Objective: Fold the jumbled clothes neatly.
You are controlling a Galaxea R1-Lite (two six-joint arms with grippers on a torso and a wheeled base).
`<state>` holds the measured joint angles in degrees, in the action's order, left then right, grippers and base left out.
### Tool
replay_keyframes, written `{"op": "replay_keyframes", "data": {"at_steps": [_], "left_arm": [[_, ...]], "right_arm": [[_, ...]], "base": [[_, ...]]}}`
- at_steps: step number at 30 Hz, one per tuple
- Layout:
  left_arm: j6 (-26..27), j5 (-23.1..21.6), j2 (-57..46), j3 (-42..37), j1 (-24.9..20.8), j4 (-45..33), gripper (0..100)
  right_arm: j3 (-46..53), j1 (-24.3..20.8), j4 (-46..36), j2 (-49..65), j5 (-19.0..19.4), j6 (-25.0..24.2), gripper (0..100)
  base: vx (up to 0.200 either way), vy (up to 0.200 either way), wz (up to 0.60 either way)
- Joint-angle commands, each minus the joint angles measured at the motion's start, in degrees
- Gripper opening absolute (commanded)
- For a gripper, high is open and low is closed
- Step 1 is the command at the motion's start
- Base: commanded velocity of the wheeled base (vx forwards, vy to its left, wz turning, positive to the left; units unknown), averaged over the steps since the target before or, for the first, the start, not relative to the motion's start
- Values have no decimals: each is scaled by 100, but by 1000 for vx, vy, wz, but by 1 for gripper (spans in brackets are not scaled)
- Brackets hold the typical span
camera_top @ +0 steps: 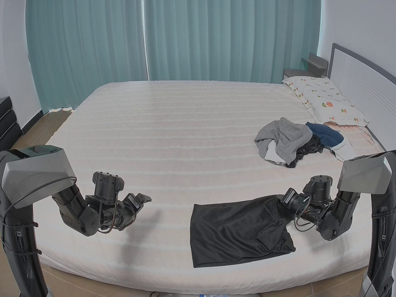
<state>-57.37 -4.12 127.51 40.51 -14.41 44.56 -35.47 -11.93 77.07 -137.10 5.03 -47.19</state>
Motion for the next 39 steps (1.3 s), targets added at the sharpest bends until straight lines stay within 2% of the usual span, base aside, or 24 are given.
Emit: {"op": "replay_keyframes", "data": {"at_steps": [1,13,14,20,24,29,30,32,39], "left_arm": [[-2,-1,19,1,0,0,100],[-2,8,19,1,-9,0,100],[-2,8,19,1,-9,0,100],[-2,8,19,1,-9,0,100],[-2,8,19,1,-9,0,100],[-2,-1,19,1,-9,0,100],[6,-1,19,1,-9,0,100],[-2,8,19,1,-9,0,100],[6,8,19,-8,-9,0,100]], "right_arm": [[-118,112,-8,-177,6,-1,0],[-408,271,-192,-379,41,-1,0],[-434,315,-192,-379,41,-1,100],[-320,411,-131,-133,121,-27,100],[23,350,-148,517,121,-27,100],[427,-230,-131,921,129,-53,100],[586,-529,-96,974,121,-53,100],[691,-854,-96,957,85,-62,100],[920,-1522,-157,790,59,-203,100]], "base": [[0,0,0],[0,0,0],[0,0,0],[0,0,0],[0,0,0],[0,0,0],[0,0,0],[0,0,0],[0,0,0]]}}
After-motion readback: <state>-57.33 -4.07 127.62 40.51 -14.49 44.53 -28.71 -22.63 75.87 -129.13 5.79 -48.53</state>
